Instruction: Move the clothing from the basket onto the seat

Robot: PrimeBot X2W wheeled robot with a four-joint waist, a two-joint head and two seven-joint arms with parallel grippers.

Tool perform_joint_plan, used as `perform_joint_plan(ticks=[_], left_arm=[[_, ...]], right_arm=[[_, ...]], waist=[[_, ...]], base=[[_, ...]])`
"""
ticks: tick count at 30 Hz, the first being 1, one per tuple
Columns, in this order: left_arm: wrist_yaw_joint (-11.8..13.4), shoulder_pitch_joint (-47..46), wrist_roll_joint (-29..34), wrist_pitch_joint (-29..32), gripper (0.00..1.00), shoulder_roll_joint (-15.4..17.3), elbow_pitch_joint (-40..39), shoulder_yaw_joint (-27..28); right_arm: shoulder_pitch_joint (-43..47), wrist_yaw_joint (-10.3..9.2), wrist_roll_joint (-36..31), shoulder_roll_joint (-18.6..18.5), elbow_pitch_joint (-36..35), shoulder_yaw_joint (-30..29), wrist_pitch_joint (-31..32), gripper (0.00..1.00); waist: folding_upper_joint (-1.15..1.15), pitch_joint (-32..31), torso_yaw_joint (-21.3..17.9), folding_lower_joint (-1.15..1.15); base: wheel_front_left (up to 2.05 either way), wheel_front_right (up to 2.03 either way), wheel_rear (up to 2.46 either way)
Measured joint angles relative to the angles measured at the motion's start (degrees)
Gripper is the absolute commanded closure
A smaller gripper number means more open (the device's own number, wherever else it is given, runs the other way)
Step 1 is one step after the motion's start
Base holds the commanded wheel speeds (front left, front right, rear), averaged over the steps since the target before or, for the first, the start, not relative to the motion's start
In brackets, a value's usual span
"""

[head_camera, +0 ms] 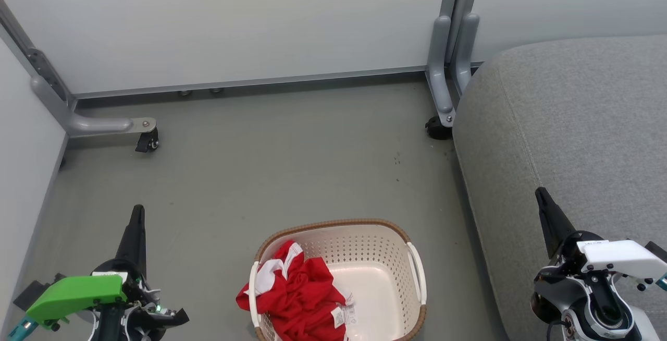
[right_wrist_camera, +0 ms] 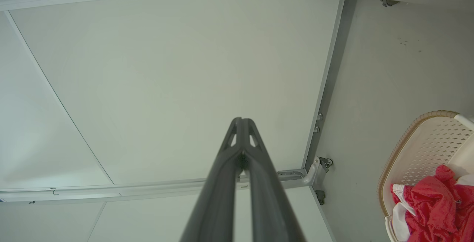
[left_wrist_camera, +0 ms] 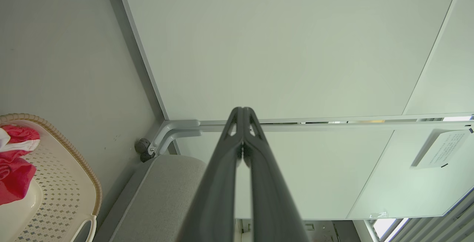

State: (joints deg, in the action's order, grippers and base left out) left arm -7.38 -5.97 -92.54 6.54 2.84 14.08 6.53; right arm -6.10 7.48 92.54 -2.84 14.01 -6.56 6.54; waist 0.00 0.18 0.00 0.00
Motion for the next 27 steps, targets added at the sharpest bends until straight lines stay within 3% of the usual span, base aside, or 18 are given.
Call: perform_joint_plan(ticks=[27], left_arm=[[0.00, 0.00, 0.00, 0.00, 1.00, 0.00, 0.00, 0.00]], right_arm=[[0.00, 0.00, 0.00, 0.00, 0.00, 0.00, 0.00, 1.00]], waist=[[0.00, 0.00, 0.00, 0.00]], base=[[0.00, 0.00, 0.00]])
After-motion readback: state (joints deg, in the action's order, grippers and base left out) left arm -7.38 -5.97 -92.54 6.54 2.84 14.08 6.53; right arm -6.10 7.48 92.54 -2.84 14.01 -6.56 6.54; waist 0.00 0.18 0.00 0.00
